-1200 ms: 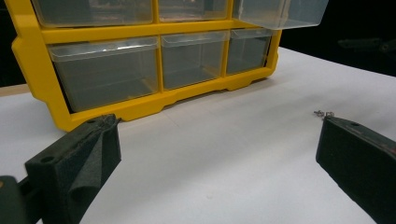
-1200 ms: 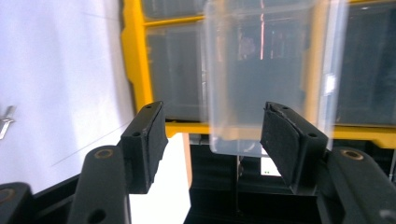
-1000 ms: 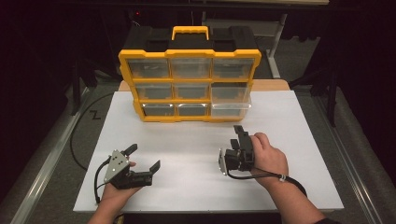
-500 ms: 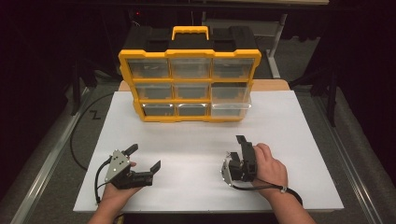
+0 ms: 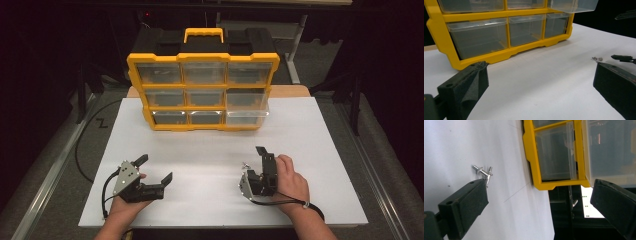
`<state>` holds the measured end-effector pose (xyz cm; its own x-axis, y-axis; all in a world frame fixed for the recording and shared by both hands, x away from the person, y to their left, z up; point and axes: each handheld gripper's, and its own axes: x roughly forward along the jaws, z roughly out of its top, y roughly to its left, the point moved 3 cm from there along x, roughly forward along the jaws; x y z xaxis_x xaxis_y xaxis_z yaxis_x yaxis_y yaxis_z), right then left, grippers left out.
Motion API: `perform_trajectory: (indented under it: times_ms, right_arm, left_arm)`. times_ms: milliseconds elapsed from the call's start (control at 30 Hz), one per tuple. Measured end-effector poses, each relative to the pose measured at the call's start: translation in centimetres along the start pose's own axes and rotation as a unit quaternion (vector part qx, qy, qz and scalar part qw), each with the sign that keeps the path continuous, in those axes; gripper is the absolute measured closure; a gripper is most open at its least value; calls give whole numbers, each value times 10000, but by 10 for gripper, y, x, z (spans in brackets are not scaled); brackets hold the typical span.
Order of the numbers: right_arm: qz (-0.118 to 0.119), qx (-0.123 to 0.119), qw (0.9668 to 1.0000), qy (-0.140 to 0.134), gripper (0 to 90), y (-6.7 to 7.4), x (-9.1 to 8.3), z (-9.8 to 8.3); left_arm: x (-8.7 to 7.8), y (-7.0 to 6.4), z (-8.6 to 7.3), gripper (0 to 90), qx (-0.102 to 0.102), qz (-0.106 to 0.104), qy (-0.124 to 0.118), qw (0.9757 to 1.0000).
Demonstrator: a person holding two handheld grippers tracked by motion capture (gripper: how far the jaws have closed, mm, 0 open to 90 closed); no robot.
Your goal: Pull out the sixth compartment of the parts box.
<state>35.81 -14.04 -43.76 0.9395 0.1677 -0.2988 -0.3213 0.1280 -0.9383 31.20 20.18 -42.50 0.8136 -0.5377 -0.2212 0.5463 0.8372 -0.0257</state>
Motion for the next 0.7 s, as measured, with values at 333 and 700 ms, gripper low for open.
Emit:
perform_trajectory:
  times_ms: [333,700]
  right_arm:
    - [215,989,9949,-47,10,-7,3,-12]
    - [489,2363,9704,-117,10,-14,6,-26]
  left_arm:
    - [0,0,0,6,3,5,-6,10000]
    - [-1,0,1,6,-14,6,-45,10000]
